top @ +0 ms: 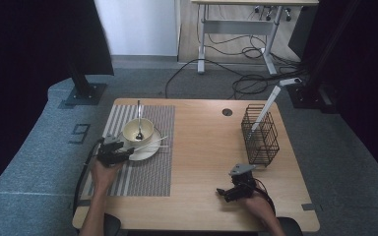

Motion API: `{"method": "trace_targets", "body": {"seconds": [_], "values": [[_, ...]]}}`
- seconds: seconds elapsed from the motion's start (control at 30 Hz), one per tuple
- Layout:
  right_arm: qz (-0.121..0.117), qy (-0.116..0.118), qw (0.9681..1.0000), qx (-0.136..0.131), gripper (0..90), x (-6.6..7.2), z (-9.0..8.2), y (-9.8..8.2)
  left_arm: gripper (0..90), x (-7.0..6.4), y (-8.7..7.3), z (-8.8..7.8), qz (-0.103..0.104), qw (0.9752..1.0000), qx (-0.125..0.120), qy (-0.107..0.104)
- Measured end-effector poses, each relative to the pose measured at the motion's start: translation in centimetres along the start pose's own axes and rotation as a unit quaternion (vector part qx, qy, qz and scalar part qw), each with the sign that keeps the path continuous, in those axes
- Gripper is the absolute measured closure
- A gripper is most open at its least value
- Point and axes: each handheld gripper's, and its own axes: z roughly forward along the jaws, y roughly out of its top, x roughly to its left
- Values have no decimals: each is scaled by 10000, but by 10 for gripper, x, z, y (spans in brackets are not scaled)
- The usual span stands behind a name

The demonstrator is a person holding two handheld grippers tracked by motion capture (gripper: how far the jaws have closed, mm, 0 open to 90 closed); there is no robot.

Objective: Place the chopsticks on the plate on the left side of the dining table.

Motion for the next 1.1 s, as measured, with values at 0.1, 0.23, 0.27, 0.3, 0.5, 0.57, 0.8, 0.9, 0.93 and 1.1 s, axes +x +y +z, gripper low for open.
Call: {"method": "trace_targets", "body": {"seconds": [0.1, 0.23, 0.27, 0.3, 0.5, 0.57, 0.8, 0.9, 0.93, 1.1], "values": [[-4, 0, 10000, -1, 0, 0, 0, 0, 414, 0, 1, 1, 20, 10000, -6, 87], [0, 1, 10000, -3, 0, 0, 0, 0, 405, -1, 2, 0, 98, 9998, -5, 169], [0, 0, 10000, -3, 0, 0, 0, 0, 405, -1, 2, 0, 108, 9998, -24, 184], [-1, 1, 10000, -3, 0, 0, 0, 0, 405, -2, 2, -1, 101, 9998, -46, 153], [-4, -1, 10000, -2, 0, 0, 0, 0, 412, -3, 3, 0, 87, 9999, -101, 45], [-3, -2, 10000, -2, 0, 0, 0, 0, 412, -4, 3, 1, 128, 9999, -53, 56], [-4, -2, 10000, -2, 0, 0, 0, 0, 408, -8, 2, 1, 216, 9998, -17, 37], [-5, -2, 10000, -3, 0, 0, 0, 0, 403, -10, 2, 1, 235, 9997, -24, 74], [-4, -2, 10000, -2, 0, 0, 0, 0, 403, -10, 2, 1, 230, 9997, -26, 64], [-4, -2, 10000, -2, 0, 0, 0, 0, 381, -15, 2, -3, 212, 9996, -91, -133]]}}
